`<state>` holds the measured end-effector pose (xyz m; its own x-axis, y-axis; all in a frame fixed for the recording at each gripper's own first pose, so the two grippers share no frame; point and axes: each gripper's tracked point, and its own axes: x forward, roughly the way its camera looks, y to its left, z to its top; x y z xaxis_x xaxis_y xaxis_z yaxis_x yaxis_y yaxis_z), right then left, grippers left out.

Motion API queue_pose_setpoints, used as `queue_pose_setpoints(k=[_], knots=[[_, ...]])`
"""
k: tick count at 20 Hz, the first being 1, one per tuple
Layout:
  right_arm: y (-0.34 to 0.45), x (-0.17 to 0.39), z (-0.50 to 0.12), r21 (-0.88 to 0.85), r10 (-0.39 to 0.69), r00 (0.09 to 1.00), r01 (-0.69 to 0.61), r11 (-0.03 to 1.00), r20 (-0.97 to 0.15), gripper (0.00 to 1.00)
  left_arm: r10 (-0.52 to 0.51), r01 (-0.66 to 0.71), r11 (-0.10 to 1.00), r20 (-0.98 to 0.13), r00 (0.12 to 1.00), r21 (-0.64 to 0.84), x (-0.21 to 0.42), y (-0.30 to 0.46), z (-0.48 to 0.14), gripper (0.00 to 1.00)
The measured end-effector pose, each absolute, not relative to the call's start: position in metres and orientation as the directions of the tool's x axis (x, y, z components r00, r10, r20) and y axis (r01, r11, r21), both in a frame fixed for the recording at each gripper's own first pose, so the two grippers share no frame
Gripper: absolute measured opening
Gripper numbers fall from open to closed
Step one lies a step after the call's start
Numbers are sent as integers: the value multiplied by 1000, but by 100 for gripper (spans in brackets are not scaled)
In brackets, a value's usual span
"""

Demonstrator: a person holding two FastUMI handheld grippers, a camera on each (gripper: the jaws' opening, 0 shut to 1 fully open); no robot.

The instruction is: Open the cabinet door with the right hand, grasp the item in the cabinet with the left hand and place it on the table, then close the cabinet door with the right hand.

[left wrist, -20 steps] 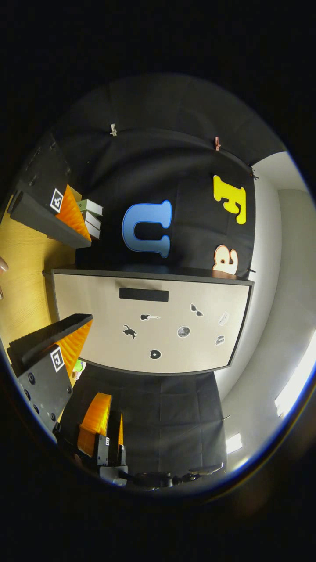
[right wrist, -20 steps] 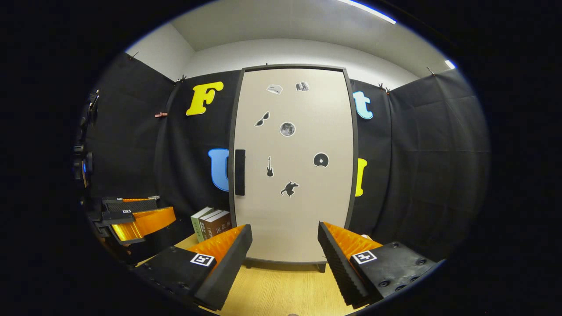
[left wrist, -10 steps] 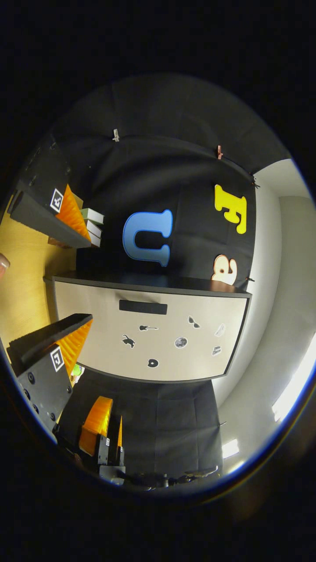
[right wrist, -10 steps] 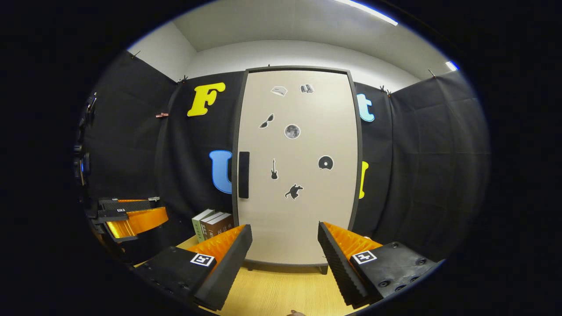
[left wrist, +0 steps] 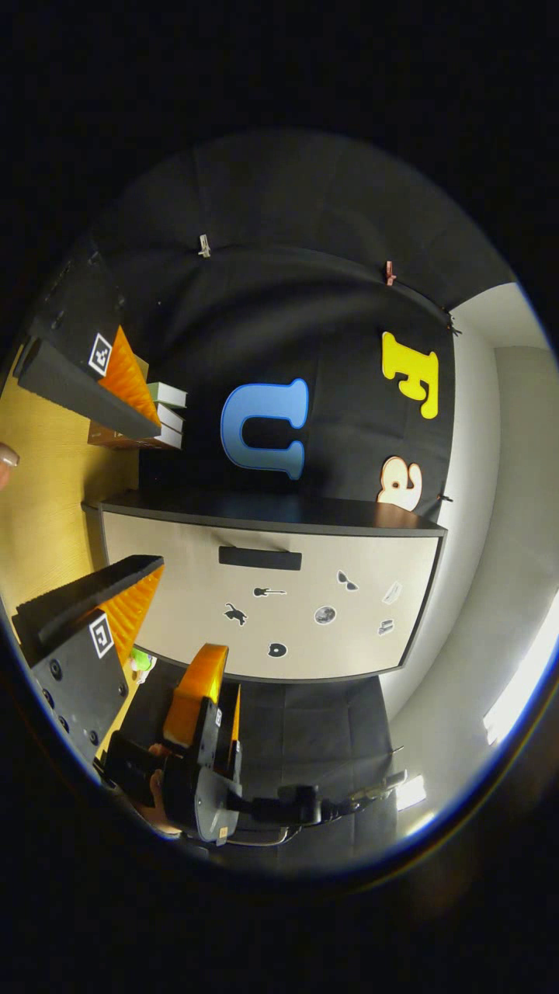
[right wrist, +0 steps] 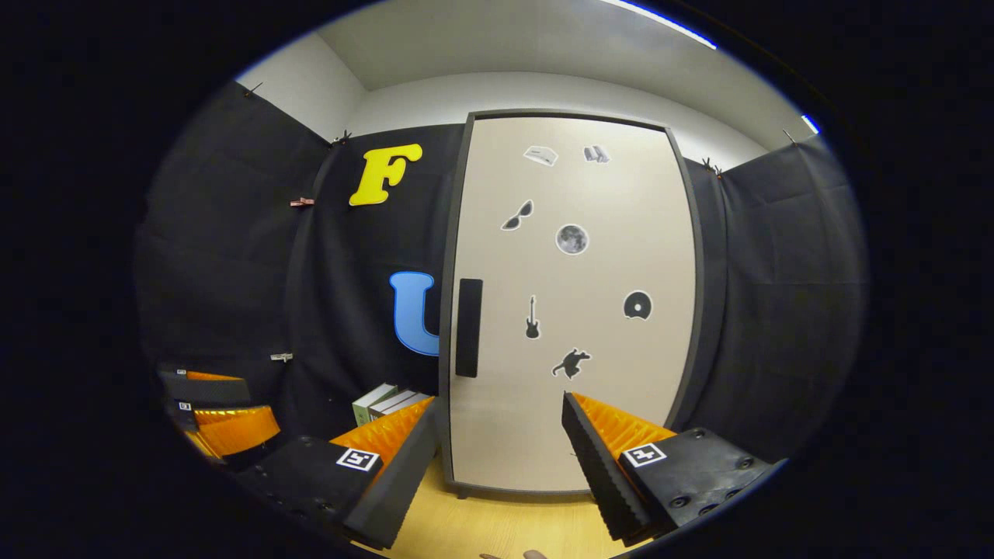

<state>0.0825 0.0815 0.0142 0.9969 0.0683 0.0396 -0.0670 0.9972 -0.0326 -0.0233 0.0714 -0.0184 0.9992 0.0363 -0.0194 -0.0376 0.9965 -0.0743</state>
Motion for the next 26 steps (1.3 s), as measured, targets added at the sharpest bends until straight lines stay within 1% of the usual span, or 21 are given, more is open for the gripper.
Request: queue_pose_setpoints(k=[4,6,9,12,15,19,21,23,24,26], knots=[[103,120,15,-8,76,997,-76,997,33,97,48,-49,998,-4,999,-51,-26,94,-18,95],[108,139,17,-25,61,997,-60,998,37,97,61,-61,997,3,998,-48,-29,105,-17,95],[112,166,27,-57,27,997,-23,998,79,97,74,-73,995,0,997,-67,-30,118,-22,95],[124,188,35,-57,24,993,-18,998,112,96,97,-97,992,-14,995,-79,-31,131,-29,95],[121,208,42,-93,-23,989,37,995,149,94,108,-111,988,-32,994,-105,-31,142,-37,95],[117,237,33,-68,-77,989,87,994,130,94,149,-153,979,-37,988,-136,-35,162,-39,95],[111,248,28,-40,-113,987,119,992,116,87,178,-182,974,-42,983,-132,-37,175,-40,95],[112,256,29,-18,-124,984,128,992,124,86,211,-215,969,-45,976,-121,-41,188,-40,95],[110,259,30,-13,-135,982,138,990,132,80,223,-227,966,-50,974,-119,-43,193,-41,95],[115,262,30,0,-132,983,133,991,125,72,240,-245,962,-58,969,-120,-48,201,-43,95]])
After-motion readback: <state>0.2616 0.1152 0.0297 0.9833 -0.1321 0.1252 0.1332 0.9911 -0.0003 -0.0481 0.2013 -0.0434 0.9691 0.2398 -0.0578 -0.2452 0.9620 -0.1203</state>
